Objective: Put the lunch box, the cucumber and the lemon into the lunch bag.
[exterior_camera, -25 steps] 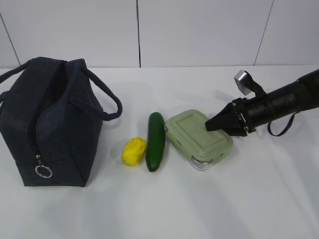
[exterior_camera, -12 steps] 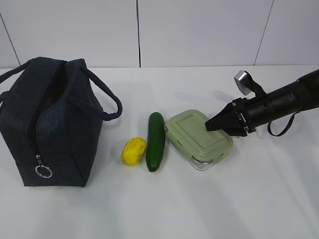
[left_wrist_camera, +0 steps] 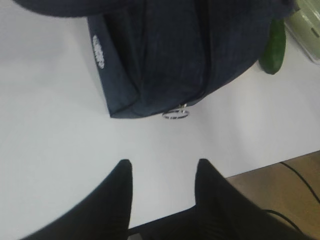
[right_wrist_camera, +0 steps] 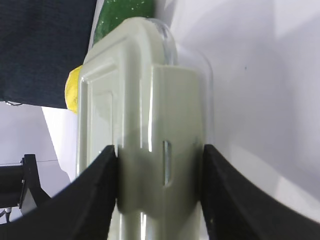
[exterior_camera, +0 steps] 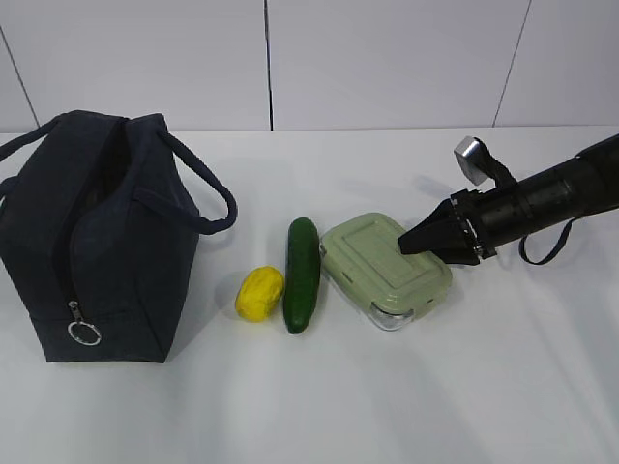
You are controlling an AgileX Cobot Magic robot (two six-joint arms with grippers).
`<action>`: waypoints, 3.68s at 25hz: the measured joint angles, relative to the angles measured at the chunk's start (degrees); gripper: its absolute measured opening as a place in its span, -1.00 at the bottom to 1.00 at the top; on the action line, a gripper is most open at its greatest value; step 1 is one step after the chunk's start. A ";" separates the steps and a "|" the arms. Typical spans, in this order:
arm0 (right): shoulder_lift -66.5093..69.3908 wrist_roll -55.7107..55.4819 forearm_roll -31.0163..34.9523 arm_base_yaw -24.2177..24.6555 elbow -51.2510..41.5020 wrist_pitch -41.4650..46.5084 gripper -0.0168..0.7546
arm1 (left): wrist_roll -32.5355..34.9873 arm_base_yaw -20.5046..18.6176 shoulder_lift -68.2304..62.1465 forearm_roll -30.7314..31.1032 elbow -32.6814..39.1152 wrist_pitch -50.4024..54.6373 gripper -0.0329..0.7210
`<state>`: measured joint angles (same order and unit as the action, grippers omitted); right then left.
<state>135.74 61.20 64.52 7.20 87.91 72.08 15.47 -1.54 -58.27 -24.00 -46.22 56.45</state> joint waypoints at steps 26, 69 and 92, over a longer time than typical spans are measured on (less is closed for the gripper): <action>0.00 -0.04 -0.09 0.00 0.00 0.04 0.01 | 7.05 0.00 -26.24 -6.21 -9.60 -9.04 -0.63; -3.20 -4.46 0.17 0.00 1.98 -5.69 -0.04 | 8.27 0.00 -26.45 -1.20 -15.43 -2.30 -0.93; -10.76 -6.25 9.49 -4.28 2.07 -5.92 -0.04 | 8.27 0.00 -26.45 -0.83 -15.43 -1.71 -0.93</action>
<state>124.97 54.95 74.01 2.93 89.98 66.16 23.75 -1.54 -84.72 -24.84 -61.65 54.74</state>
